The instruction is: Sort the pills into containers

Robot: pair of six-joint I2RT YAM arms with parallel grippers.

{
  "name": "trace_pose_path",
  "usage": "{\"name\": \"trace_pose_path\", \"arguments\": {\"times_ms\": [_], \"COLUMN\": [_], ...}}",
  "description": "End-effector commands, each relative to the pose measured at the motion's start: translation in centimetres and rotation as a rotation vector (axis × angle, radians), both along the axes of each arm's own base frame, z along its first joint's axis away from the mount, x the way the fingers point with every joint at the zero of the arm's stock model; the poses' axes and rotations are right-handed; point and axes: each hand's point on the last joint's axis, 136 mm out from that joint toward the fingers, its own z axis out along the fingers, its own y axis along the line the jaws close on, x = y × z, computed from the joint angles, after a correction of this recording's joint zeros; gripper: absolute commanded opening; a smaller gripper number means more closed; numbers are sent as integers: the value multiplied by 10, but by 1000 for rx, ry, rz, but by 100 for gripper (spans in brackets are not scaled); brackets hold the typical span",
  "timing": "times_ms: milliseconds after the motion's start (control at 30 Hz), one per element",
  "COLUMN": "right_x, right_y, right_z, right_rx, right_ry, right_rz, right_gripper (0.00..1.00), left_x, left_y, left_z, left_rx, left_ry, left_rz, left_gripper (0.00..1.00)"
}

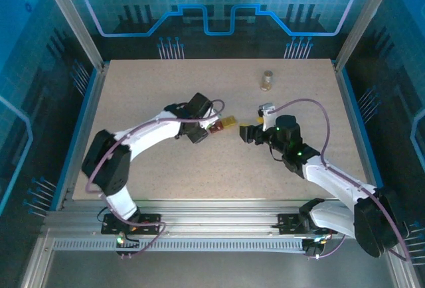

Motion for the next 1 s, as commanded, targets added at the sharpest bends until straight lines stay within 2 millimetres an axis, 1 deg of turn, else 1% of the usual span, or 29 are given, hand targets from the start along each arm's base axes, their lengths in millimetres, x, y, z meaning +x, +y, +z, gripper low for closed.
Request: {"name": "trace_pose_path", "arguments": {"times_ms": [0, 67, 133, 167, 200, 267, 300, 367, 433, 500, 567, 667, 700, 767, 867, 967], "right_x": [6, 6, 7, 8, 8, 9, 9, 10, 11, 11, 11, 11, 11, 11, 11, 11], "right_y": [-6, -6, -8, -8, -8, -7, -6, -5, -5, -3, -1, -2, -2, -3, -8, -10], "right_z": [18, 17, 16, 14, 14, 11, 11, 9, 7, 6, 5, 4, 4, 5, 5, 8], "right_rx": [31, 26, 19, 15, 15, 11, 11, 10, 7, 8, 8, 4, 3, 0, -9, -9], "right_ry": [-80, -85, -88, -89, -87, -84, -83, -81, -76, -71, -66, -61, -61, -64, -63, -73], "right_rz": [-28, -27, -33, -36, -35, -32, -30, -26, -25, -16, -7, -10, -12, -18, -38, -48], "right_gripper": [79, 79, 79, 79, 79, 79, 79, 79, 79, 79, 79, 79, 79, 79, 79, 79], "left_x": [10, -4, -30, -49, -65, -85, -92, -101, -102, -102, -94, -74, -69, -61, -51, -44], "left_y": [-38, -39, -39, -35, -25, -4, 3, 8, 9, 5, -2, -16, -21, -29, -31, -29], "left_z": [60, 90, 135, 160, 186, 215, 224, 231, 230, 225, 215, 188, 176, 156, 122, 90], "left_rx": [-389, -554, -762, -870, -962, -1046, -1059, -1047, -1019, -989, -949, -853, -812, -744, -613, -499], "left_ry": [-250, -383, -557, -674, -800, -939, -975, -998, -990, -957, -883, -696, -620, -496, -337, -199], "left_rz": [-31, -59, -138, -197, -224, -205, -205, -222, -225, -246, -241, -215, -204, -201, -173, -167], "left_gripper": [0, 0, 0, 0, 0, 0, 0, 0, 0, 0, 0, 0, 0, 0, 0, 0]}}
